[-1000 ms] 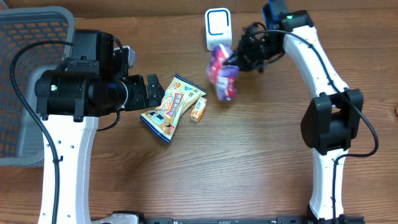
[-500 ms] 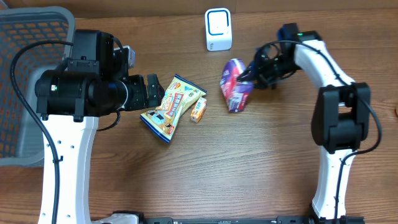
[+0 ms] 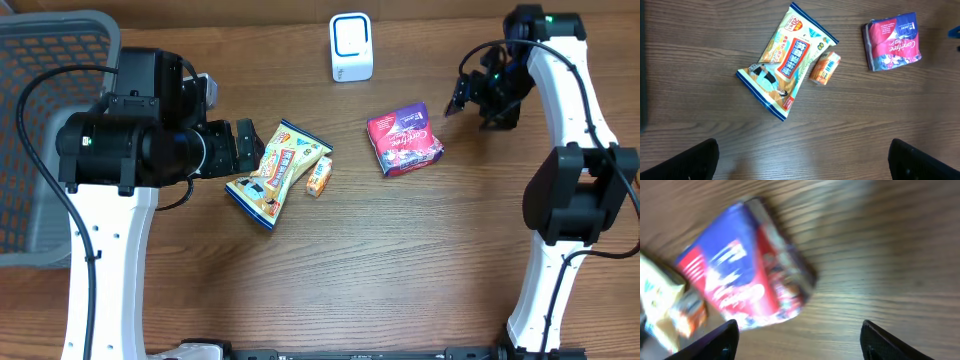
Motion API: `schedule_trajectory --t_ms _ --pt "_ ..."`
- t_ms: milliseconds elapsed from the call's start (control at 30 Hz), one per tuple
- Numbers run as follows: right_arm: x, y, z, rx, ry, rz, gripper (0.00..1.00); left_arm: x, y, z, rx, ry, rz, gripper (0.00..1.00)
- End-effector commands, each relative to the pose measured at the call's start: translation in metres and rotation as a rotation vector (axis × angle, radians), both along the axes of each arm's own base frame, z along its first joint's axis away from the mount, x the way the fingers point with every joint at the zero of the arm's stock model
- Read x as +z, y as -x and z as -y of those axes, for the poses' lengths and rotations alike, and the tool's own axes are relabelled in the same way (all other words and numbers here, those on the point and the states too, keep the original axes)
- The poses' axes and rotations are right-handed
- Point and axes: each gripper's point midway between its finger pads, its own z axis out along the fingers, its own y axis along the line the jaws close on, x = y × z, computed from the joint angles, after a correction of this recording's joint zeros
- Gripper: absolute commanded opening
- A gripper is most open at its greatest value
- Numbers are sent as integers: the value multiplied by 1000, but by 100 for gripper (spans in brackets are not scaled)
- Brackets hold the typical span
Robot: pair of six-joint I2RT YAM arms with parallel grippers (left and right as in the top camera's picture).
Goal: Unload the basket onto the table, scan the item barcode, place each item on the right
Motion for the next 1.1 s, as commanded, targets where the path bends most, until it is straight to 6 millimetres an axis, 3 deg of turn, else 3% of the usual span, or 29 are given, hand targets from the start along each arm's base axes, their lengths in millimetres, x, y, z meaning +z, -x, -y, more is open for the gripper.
schedule_trajectory --t_ms 0,233,567,667,700,800,933,1067 --pt "18 5 -40 269 -92 101 78 1 0 -1 -5 -12 6 100" --pt "-17 6 -41 365 201 82 78 1 0 -1 -5 -12 6 100" --pt "-59 6 -68 380 25 117 72 1 0 -1 -5 -12 6 100" --pt "-69 7 -71 373 6 120 59 1 0 -1 -5 -12 6 100" --pt "-73 8 -71 358 7 116 41 1 0 -1 -5 -12 6 100" --pt "-74 5 -72 303 7 108 15 1 0 -1 -5 -12 6 100" --pt "-61 -4 -78 246 -23 123 4 1 0 -1 -5 -12 6 100" --pt "-29 -20 -102 218 -168 189 4 1 0 -1 -5 -12 6 100"
